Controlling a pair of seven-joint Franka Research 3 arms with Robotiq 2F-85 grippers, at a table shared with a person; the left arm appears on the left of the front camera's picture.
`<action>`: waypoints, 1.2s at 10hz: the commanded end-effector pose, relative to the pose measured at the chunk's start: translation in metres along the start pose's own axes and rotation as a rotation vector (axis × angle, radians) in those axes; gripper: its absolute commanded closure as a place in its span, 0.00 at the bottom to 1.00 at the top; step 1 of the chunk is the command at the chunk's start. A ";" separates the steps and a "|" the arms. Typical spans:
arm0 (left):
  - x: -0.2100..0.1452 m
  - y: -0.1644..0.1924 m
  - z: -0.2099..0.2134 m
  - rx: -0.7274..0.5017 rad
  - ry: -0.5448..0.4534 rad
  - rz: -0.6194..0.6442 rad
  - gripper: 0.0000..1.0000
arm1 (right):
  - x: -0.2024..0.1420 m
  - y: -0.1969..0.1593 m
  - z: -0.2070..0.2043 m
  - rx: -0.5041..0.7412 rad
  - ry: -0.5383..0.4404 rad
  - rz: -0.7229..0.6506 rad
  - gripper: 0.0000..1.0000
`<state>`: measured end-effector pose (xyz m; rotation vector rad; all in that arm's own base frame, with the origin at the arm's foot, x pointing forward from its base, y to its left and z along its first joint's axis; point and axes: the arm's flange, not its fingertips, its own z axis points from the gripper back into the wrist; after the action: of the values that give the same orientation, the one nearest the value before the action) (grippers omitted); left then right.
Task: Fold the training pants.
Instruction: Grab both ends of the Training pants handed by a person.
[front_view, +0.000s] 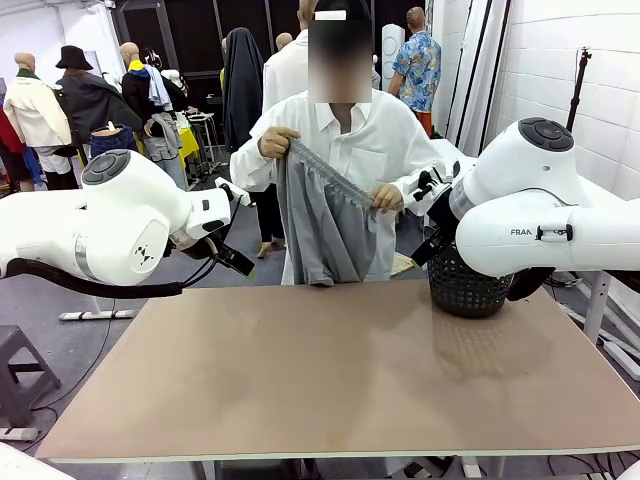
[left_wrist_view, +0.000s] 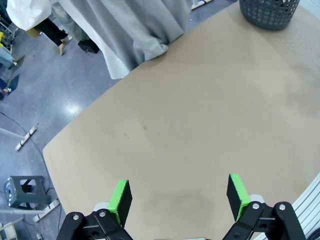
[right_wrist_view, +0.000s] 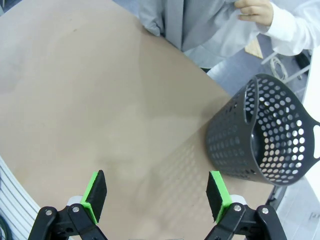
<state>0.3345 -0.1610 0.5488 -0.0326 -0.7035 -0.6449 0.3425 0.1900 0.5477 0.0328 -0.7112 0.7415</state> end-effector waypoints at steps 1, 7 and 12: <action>0.000 0.000 0.000 0.000 -0.001 -0.007 0.00 | 0.000 0.001 0.000 0.005 -0.002 0.001 0.00; 0.000 0.000 0.000 0.000 -0.001 -0.007 0.00 | 0.000 0.001 0.000 0.005 -0.002 0.001 0.00; 0.000 0.000 0.000 0.000 -0.001 -0.007 0.00 | 0.000 0.001 0.000 0.005 -0.002 0.001 0.00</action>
<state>0.3345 -0.1610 0.5488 -0.0326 -0.7035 -0.6449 0.3425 0.1900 0.5477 0.0328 -0.7112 0.7415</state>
